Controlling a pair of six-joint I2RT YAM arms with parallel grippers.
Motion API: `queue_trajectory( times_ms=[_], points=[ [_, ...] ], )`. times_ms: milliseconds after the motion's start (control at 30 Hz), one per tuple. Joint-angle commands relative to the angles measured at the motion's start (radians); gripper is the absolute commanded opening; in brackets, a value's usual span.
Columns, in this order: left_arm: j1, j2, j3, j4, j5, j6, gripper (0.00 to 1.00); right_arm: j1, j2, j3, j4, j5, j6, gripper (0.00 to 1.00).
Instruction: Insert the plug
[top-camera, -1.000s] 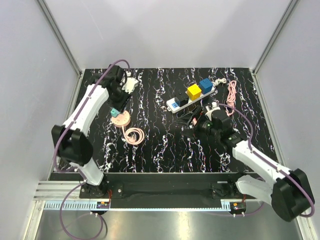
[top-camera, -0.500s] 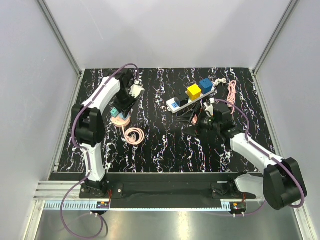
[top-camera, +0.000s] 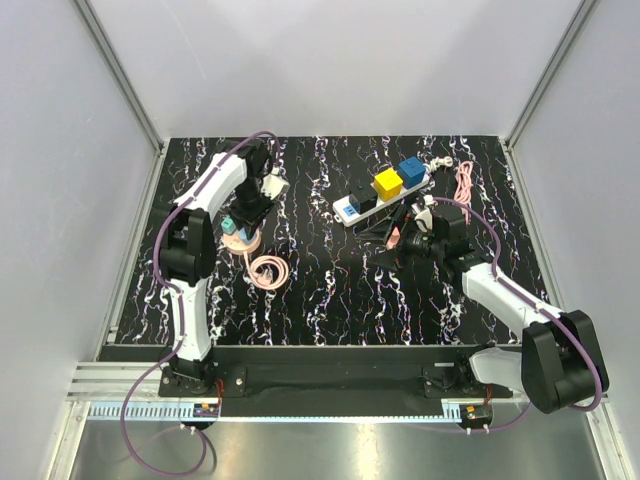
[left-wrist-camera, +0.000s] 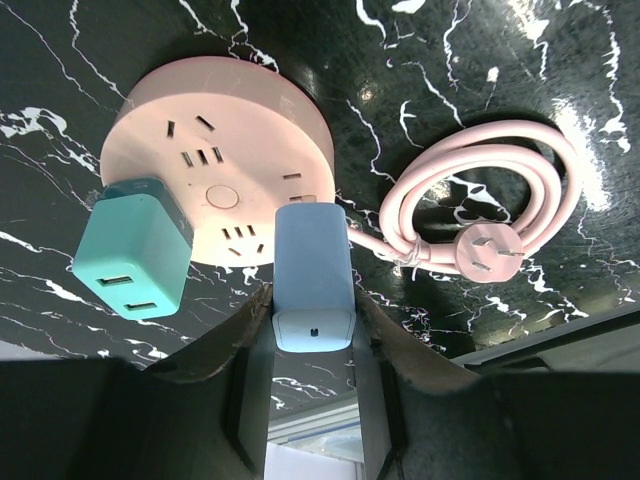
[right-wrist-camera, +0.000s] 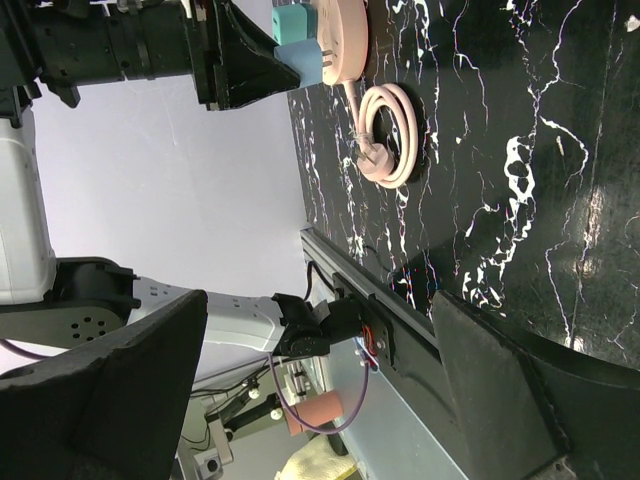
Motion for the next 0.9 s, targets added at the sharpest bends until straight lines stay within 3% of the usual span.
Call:
queue_trajectory(
  times_ms=[0, 867],
  points=[
    [0.003, 0.003, 0.032, -0.013, -0.026, -0.009, 0.00, -0.010, 0.003, 0.032, 0.044, -0.036, -0.020, 1.00],
    [0.017, 0.054, 0.052, 0.017, 0.021, -0.041, 0.00, -0.047, 0.012, 0.038, 0.047, -0.044, -0.032, 1.00]
  ],
)
